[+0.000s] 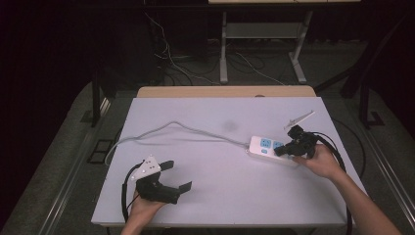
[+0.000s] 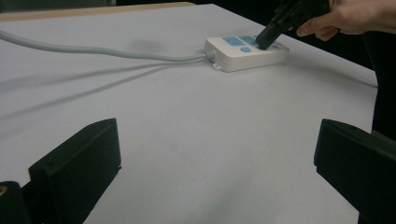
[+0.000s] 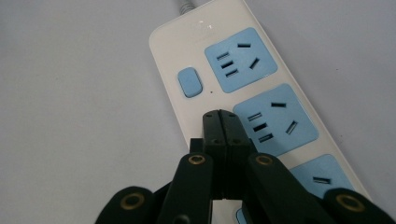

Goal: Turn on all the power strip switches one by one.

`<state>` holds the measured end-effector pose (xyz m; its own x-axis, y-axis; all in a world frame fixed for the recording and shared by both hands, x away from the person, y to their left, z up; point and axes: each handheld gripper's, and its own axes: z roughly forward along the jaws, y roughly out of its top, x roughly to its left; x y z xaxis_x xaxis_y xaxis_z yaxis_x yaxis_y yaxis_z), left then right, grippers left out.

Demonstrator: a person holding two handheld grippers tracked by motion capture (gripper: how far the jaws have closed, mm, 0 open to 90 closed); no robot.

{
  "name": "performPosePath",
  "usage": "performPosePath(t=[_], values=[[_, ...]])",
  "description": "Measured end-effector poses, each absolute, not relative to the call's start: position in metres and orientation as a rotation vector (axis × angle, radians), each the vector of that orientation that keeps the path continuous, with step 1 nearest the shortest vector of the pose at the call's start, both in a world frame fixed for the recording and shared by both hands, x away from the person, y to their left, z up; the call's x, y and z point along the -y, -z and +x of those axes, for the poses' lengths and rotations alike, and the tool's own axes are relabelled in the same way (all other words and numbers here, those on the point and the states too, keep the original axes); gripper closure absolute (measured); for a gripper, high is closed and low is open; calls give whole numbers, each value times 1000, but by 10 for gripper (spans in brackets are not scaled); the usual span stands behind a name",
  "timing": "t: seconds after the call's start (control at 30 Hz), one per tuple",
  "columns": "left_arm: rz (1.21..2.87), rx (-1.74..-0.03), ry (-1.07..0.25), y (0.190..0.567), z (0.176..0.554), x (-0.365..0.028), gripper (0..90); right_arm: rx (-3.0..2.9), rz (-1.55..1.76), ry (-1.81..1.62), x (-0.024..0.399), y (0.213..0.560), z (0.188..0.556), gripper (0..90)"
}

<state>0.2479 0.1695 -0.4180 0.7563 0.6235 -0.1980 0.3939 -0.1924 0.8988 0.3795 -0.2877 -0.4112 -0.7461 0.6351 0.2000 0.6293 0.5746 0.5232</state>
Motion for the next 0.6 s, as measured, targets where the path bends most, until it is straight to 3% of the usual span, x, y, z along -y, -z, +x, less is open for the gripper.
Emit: performPosePath(t=[0.6], values=[[1810,-795,-249,418,249,-171,0,-2777,1156,-946,290,411,380,900]])
